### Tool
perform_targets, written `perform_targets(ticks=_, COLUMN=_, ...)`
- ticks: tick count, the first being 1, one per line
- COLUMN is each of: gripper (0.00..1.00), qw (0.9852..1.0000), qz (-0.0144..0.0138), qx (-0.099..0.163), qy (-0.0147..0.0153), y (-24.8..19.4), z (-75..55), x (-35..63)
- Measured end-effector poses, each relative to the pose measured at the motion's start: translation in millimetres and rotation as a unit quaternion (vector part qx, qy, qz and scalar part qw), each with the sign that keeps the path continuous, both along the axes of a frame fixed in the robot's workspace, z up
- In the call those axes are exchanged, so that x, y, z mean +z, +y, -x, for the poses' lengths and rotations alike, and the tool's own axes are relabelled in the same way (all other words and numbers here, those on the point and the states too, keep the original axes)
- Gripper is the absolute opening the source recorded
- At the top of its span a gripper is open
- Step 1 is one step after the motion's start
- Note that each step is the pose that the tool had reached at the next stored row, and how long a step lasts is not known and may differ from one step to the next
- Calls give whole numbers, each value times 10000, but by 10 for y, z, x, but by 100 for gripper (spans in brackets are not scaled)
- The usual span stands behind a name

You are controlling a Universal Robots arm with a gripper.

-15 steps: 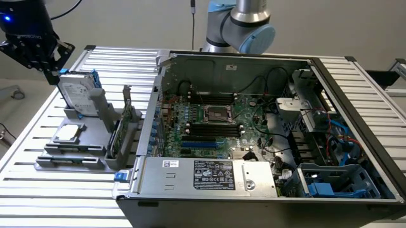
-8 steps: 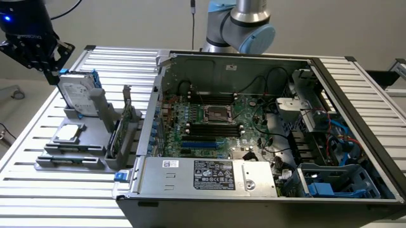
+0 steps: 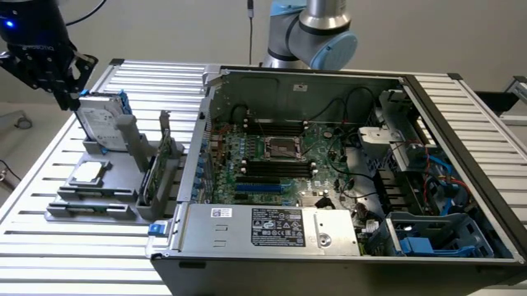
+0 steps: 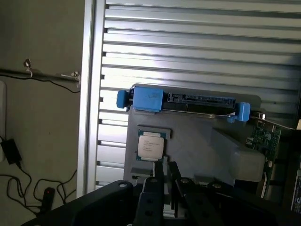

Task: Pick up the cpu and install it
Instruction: 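Pick up the cpu and move it towards the insertion slot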

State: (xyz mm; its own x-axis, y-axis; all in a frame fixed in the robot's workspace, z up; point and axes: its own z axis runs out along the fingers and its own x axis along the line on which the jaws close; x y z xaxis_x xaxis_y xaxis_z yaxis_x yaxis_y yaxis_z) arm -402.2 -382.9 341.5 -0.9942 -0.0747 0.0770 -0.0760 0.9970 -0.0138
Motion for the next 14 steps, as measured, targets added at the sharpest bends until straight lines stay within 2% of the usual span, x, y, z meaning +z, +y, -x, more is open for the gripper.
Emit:
perform_targets(ticks=1, gripper=30, qw=10000, qz=0, qx=1, qy=0, y=0, z=0, x=0)
perform_targets(ticks=4, gripper=36, qw=10000, qz=0, qx=1, qy=0, y=0, z=0, x=0)
perform_targets(ticks=6, gripper=47, qw=10000, qz=0, qx=0, qy=-4, y=2, z=8, x=-2)
perform_targets(ticks=7, gripper=47, qw=10000, qz=0, qx=0, qy=-11, y=6, z=19, x=-13)
perform_targets(ticks=8, gripper=54, qw=10000, qz=-1, qx=1, qy=-23, y=6, z=41, x=-31)
perform_targets(ticks=10, gripper=54, qw=10000, qz=0, qx=-12, qy=-35, y=11, z=110, x=-68)
perform_targets(ticks=14, gripper=54, qw=9999, qz=2, qx=-114, qy=-38, y=24, z=175, x=-140)
